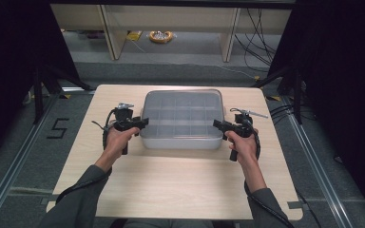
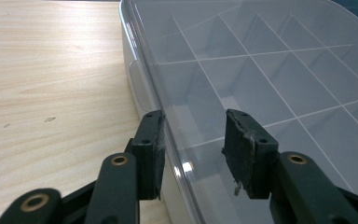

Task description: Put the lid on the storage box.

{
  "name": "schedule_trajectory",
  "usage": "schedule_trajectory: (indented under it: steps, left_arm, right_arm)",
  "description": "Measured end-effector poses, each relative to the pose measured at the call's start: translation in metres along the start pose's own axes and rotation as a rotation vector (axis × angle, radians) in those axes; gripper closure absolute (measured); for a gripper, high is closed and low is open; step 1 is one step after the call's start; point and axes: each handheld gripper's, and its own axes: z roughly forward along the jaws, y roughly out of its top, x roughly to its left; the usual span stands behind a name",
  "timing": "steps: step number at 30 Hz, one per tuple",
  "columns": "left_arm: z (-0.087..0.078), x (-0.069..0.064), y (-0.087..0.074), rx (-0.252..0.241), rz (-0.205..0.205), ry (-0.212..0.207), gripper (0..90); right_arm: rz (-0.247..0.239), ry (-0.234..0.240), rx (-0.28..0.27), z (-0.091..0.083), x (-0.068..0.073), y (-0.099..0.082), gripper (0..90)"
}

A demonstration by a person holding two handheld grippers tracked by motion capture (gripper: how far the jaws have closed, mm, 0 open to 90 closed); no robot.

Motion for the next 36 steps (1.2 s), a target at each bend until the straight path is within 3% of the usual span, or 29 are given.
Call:
schedule_trajectory:
  steps: [1, 4, 5, 6, 7, 9, 17, 19, 20, 21, 22, 23, 24, 25, 26, 27, 28, 29, 30, 31, 32, 33, 36]
  left_arm:
    - [0.0, 0.0, 0.0, 0.0, 0.0, -0.002, 57.5]
    - [-0.001, 0.001, -0.001, -0.003, -0.003, -0.004, 57.9]
    - [-0.001, 0.001, -0.001, 0.0, -0.002, -0.004, 58.2]
    - [-0.001, 0.001, -0.001, 0.0, -0.002, -0.005, 58.2]
    - [-0.001, 0.001, -0.001, 0.001, -0.003, -0.006, 58.3]
    - [-0.001, 0.001, -0.001, 0.001, -0.004, -0.005, 58.4]
    - [-0.001, 0.003, -0.001, 0.002, -0.018, -0.016, 58.6]
    - [-0.001, 0.004, -0.001, 0.002, -0.026, -0.02, 58.6]
    - [-0.001, 0.004, -0.001, 0.002, -0.025, -0.021, 58.6]
    - [-0.001, 0.004, -0.001, 0.005, -0.024, -0.023, 58.6]
    - [-0.001, 0.004, -0.002, 0.004, -0.028, -0.023, 58.6]
    - [-0.001, 0.005, -0.002, 0.005, -0.031, -0.03, 58.7]
    - [-0.001, 0.005, -0.003, 0.001, -0.043, -0.03, 58.6]
    - [-0.001, 0.006, -0.003, 0.005, -0.051, -0.035, 58.5]
    - [0.001, 0.007, -0.003, -0.004, -0.074, -0.047, 58.5]
    - [0.0, 0.008, -0.003, 0.006, -0.066, -0.049, 58.4]
    - [0.0, 0.008, -0.003, 0.006, -0.066, -0.049, 58.4]
    - [0.0, 0.008, -0.003, 0.006, -0.069, -0.048, 58.4]
    - [0.0, 0.008, -0.003, 0.006, -0.069, -0.048, 58.4]
    - [0.001, 0.007, -0.003, -0.003, -0.081, -0.048, 58.4]
    - [0.001, 0.007, -0.003, -0.002, -0.083, -0.047, 58.4]
    - [0.001, 0.007, -0.003, -0.002, -0.083, -0.047, 58.4]
    - [0.0, 0.009, -0.002, 0.01, -0.092, -0.055, 57.8]
  right_arm:
    - [0.035, -0.013, 0.019, 0.0, 0.003, 0.001, 50.7]
    - [0.033, -0.013, 0.035, -0.001, 0.005, 0.003, 50.7]
    - [-0.021, -0.015, 0.032, 0.0, 0.0, 0.005, 50.6]
    - [-0.021, -0.015, 0.032, 0.0, 0.0, 0.005, 50.6]
    - [0.009, -0.015, 0.04, 0.0, 0.002, 0.005, 50.6]
    - [-0.015, -0.02, 0.047, 0.001, 0.0, 0.006, 50.6]
    - [0.007, -0.003, 0.094, -0.001, -0.001, 0.012, 51.2]
    - [0.071, -0.008, 0.118, -0.002, 0.003, 0.012, 51.8]
    - [0.055, 0.002, 0.128, -0.003, 0.0, 0.014, 52.7]
    - [0.109, 0.011, 0.145, -0.004, 0.002, 0.015, 53.5]
    - [0.104, 0.019, 0.142, -0.004, -0.002, 0.016, 53.1]
    - [0.064, 0.012, 0.118, -0.003, -0.008, 0.017, 52.1]
    - [0.118, -0.004, 0.106, -0.008, -0.011, 0.02, 53.1]
    - [0.129, -0.003, 0.107, -0.009, -0.013, 0.02, 53.4]
    - [0.093, -0.011, 0.115, -0.01, -0.016, 0.019, 53.3]
    - [0.128, -0.008, 0.126, -0.011, -0.016, 0.017, 53.3]
    - [0.11, -0.012, 0.113, -0.01, -0.018, 0.015, 53.5]
    - [0.141, -0.013, 0.116, -0.011, -0.016, 0.014, 53.8]
    - [0.088, -0.022, 0.094, -0.009, -0.02, 0.012, 54.1]
    - [0.1, -0.018, 0.097, -0.009, -0.018, 0.011, 54.9]
    - [0.038, -0.024, 0.085, -0.009, -0.02, 0.01, 55.8]
    - [0.009, -0.02, 0.073, -0.009, -0.021, 0.009, 56.6]
    - [-0.034, -0.048, 0.063, -0.011, -0.018, 0.009, 58.0]
